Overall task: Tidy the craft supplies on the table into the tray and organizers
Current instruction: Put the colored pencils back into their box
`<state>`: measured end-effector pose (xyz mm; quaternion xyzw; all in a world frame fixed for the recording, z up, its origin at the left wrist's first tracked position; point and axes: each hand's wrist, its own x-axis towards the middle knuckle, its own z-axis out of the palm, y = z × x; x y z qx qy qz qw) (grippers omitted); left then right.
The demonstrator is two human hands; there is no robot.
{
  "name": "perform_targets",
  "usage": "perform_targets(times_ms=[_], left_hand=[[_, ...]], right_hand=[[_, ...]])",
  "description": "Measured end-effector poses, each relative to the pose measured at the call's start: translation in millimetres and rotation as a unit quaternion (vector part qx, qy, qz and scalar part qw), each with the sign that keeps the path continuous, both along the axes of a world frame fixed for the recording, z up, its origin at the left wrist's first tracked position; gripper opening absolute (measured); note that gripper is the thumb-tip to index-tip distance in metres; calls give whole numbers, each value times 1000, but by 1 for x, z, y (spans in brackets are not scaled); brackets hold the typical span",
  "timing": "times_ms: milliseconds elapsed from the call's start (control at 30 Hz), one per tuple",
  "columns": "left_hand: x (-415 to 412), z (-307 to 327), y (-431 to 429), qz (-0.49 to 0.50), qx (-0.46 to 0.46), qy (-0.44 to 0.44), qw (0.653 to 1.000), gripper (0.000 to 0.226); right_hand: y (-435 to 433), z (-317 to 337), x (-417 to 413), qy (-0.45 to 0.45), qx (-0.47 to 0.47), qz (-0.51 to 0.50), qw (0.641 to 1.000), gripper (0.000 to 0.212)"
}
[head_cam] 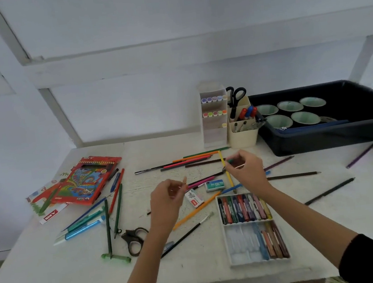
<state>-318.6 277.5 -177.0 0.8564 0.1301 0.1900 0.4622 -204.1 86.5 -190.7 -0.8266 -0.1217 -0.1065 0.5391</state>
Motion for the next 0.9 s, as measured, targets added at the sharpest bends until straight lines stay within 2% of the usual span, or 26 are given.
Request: perform_targets(times_ms=[167,400,600,900], left_hand=[[-11,7,-58,-68,-105,35,992,9],[-29,-4,-99,-133,-133,111,976,12],[-40,-19,-111,-130,-81,154,976,16],[-40,-30,-122,-125,-14,157,980,33]], right_hand=[[-16,8,-38,35,28,8,999,11],[-47,8,-87,113,-22,52,992,25],[-61,-1,-109,160,-86,58,982,28],[-65,-3,-123,193,-142,106,965,35]])
